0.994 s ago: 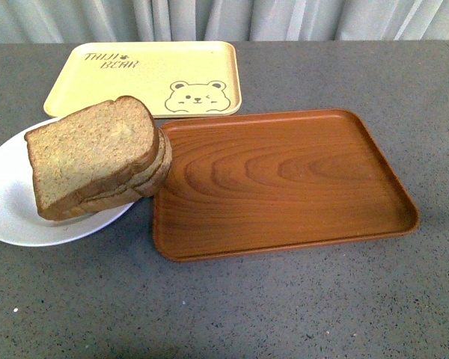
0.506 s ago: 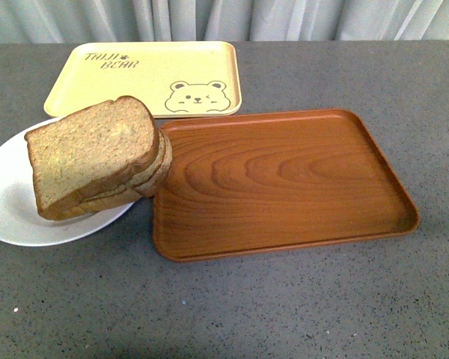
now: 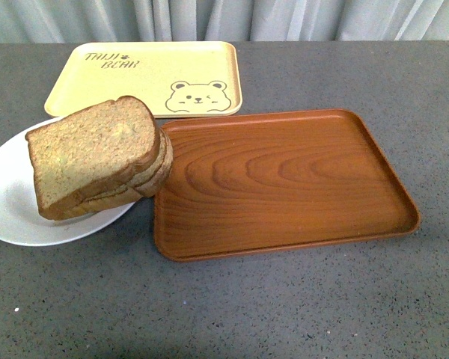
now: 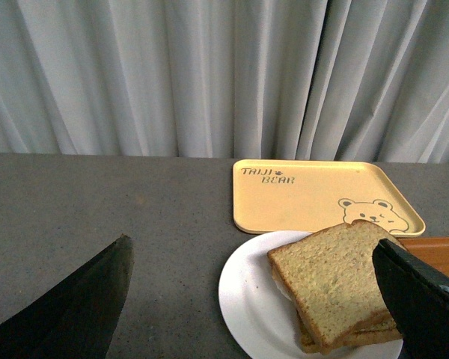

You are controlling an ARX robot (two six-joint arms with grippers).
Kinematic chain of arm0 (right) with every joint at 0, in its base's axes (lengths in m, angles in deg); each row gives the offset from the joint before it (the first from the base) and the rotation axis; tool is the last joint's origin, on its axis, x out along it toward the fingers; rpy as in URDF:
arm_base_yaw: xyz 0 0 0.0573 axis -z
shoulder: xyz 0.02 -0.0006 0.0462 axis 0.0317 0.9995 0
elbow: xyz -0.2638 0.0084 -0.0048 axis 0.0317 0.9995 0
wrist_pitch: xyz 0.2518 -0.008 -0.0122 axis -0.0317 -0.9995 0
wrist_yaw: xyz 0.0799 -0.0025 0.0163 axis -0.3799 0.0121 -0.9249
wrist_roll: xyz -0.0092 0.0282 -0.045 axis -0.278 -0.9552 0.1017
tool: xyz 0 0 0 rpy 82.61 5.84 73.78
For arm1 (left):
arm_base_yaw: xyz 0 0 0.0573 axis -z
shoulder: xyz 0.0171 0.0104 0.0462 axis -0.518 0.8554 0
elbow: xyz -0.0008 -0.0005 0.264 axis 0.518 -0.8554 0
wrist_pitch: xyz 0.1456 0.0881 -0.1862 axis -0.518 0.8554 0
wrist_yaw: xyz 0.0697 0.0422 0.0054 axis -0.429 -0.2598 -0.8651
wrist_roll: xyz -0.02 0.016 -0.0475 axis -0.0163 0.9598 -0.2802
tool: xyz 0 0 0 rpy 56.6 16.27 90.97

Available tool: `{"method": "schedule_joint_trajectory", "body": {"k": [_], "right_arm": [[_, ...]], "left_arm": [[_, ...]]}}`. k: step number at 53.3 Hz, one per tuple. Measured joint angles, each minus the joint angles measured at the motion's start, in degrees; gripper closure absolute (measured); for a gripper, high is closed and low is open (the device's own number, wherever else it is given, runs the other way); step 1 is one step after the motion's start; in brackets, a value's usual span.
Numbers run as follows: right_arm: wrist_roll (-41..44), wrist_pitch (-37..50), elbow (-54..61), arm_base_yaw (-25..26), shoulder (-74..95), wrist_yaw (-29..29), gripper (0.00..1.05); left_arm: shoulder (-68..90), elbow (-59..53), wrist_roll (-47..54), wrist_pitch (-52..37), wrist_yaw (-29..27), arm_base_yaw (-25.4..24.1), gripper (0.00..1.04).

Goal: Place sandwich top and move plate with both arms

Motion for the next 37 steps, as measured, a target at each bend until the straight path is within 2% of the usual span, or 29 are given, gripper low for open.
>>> {"method": "schedule_joint_trajectory", "body": {"k": [15,19,32,34,37], "right_arm": [[0.00,-4.98,0.00,0.00,-4.94,0.00,1.03],[0.00,-14.23,-0.02,0.02,-12.52,-0.04,1.03],[0.00,-14.97,-0.02,0.00,-14.60,-0.11,1.03],[0.07,-14.97,-0.02,0.00,-14.60,-0.11,0.99],[0.07,-14.97,-0.02,0.02,-14.67,-0.11,0.85]], "left_arm": [[0.00,0.00,-0.02,0.00,0.00,-0.02,0.09],[0.00,0.00,0.00,0.00,-0.02,0.00,0.09],[0.00,0.00,0.00,0.00,0.00,-0.02,0.09],[0.00,0.00,0.00,0.00,0.00,0.00,0.09],[0.00,0.00,0.00,0.00,0.00,0.00,0.09]]}}
